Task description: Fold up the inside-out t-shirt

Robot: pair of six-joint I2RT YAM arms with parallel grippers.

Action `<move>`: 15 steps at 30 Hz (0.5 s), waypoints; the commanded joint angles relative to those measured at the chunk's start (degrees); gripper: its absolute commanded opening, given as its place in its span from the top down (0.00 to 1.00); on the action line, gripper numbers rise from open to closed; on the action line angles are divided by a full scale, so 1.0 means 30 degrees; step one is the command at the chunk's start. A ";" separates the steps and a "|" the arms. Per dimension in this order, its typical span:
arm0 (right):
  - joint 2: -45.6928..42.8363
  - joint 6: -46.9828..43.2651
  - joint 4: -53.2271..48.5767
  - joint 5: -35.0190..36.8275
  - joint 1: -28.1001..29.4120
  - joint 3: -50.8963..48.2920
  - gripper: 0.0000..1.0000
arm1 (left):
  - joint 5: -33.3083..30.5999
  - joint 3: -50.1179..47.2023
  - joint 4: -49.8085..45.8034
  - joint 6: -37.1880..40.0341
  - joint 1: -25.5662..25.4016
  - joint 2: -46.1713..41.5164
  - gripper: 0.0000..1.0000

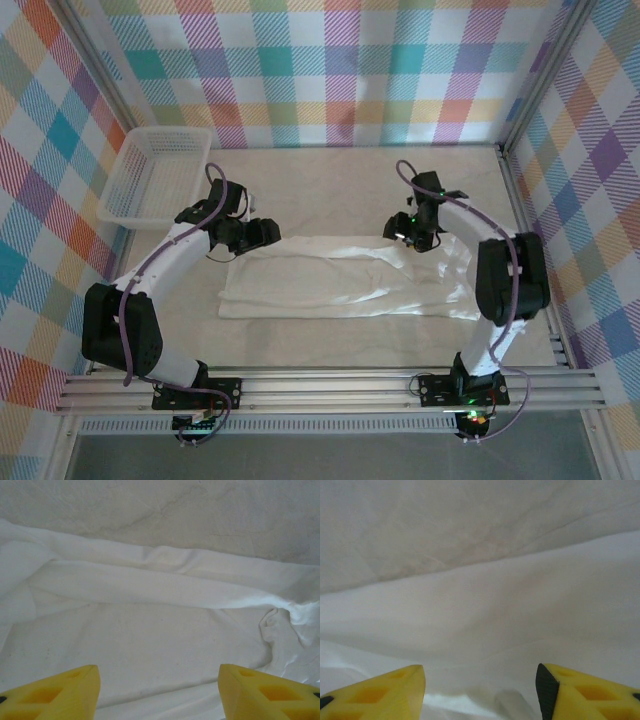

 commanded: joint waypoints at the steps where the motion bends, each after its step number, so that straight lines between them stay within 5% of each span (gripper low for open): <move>1: -0.0110 -0.0015 -0.0661 -0.2234 0.0455 0.0590 0.68 | 0.0188 -0.0152 0.0009 0.0062 -0.0142 -0.0046 0.37; 3: -0.1219 0.0596 -0.0284 -0.3112 0.0636 -0.0562 0.89 | 0.0153 -0.0240 -0.0020 0.0071 -0.0142 -0.0156 0.36; 5: -0.2425 0.1420 0.0347 -0.3651 0.1008 -0.2524 0.93 | 0.0071 -0.0326 -0.0096 0.0146 -0.0142 -0.0243 0.37; 10: -0.5563 0.1976 0.1854 -0.4692 0.2193 -0.7560 0.66 | 0.0162 -0.0762 0.0040 -0.0065 -0.0142 -0.0485 0.37; 15: -0.7576 0.1600 -0.0288 -0.3335 0.1822 -0.6042 0.53 | -0.0820 -0.1224 -0.0264 -0.0724 -0.0857 -0.0633 0.41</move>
